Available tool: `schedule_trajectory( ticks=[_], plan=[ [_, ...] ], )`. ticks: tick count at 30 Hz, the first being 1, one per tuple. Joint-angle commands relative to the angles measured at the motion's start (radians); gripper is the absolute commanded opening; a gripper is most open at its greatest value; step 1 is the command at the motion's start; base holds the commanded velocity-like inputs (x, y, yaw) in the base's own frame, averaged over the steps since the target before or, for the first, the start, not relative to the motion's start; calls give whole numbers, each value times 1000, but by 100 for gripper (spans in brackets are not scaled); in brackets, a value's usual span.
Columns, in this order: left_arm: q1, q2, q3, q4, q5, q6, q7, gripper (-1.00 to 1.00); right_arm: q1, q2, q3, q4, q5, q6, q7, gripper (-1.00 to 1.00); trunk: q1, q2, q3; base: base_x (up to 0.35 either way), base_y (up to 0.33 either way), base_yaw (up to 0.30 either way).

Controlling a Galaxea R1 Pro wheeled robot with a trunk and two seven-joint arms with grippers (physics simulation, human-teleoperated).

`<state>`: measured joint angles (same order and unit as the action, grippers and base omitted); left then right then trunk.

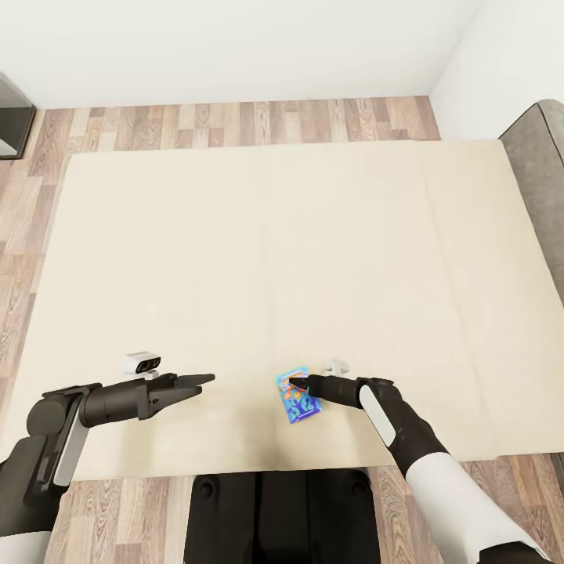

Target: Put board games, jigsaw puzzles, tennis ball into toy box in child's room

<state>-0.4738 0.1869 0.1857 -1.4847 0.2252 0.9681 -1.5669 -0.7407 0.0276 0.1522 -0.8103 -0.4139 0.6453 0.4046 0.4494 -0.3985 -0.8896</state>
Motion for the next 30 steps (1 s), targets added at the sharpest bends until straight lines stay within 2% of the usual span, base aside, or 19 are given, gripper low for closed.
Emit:
schedule_trajectory(
  ticks=[1,30],
  plan=[
    [0,0,0,0,0,11,-4,100,0,0,0,-1,-3,5,0,100,1,-2,-1,0,0,0],
    [0,0,0,0,-1,11,-4,100,0,0,0,-1,-3,12,-1,100,1,-2,-1,0,0,0]
  ],
)
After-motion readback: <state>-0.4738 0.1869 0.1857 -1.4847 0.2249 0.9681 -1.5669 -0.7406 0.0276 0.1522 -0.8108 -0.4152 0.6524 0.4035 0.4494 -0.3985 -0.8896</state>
